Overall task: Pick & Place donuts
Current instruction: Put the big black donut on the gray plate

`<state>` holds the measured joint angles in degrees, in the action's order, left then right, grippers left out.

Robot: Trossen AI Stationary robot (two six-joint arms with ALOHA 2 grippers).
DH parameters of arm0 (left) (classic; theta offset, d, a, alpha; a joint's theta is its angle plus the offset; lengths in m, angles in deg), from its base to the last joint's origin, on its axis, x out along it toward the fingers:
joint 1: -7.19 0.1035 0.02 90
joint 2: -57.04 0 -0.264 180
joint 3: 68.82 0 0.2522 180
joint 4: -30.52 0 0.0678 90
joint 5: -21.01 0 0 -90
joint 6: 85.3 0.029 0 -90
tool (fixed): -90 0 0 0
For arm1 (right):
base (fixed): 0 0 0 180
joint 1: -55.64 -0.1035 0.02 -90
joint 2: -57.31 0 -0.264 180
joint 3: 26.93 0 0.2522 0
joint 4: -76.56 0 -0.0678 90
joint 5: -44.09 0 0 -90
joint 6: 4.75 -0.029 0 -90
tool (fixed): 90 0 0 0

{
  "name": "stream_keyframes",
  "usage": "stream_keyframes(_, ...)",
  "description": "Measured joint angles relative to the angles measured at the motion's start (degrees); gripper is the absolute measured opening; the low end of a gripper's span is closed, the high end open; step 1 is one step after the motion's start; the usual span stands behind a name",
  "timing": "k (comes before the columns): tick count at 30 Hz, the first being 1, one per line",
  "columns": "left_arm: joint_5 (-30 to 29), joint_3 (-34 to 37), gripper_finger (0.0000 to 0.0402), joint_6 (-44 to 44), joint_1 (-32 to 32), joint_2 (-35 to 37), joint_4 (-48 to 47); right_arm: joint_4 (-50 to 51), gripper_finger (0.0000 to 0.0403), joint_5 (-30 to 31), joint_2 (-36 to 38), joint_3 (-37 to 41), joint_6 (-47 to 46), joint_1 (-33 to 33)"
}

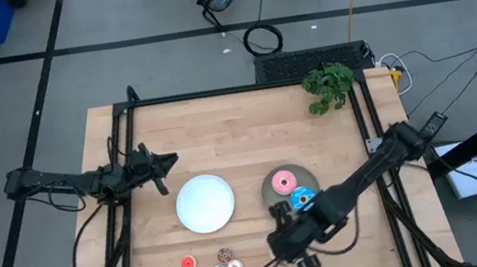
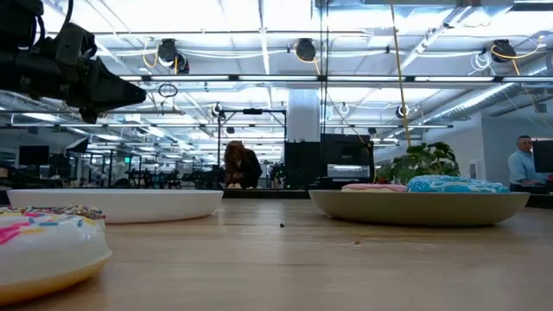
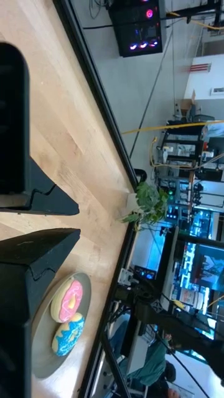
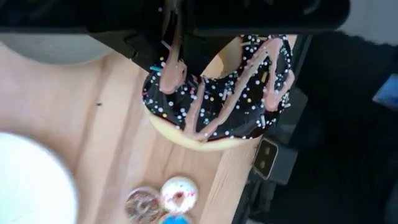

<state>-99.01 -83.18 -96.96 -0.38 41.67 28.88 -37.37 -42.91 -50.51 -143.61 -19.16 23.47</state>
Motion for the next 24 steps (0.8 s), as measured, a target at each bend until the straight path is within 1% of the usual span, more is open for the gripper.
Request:
stream_keyframes(4,0.02,-0.01,0.0051,-0.02,-0.02,0.0,-0.27,-4.89,0.0011,4.29,6.76,8.84,-2.18,-0.88)
stream_keyframes(7,0.02,-0.02,0.0051,-0.05,0.0,0.0,-0.33,-10.83,0.001,7.25,11.85,16.85,-4.98,-1.04)
stream_keyframes(10,0.02,0.0,0.0051,-0.69,0.0,0.0,-0.31,-16.83,0.0011,7.77,16.18,23.9,-7.8,-0.95)
stream_keyframes(12,0.02,-0.01,0.0051,-0.74,-0.02,0.0,-0.3,-18.75,0.0011,7.75,18.0,27.01,-9.44,-0.94)
stream_keyframes(16,0.0,0.0,0.0051,-0.83,-0.02,0.01,-0.29,-19.13,0.0011,7.72,18.84,29.93,-10.61,-0.95)
stream_keyframes(24,0.0,-0.01,0.0051,-0.81,-0.02,0.01,-0.29,-21.01,0.0012,7.72,18.9,32.62,-10.08,-0.85)
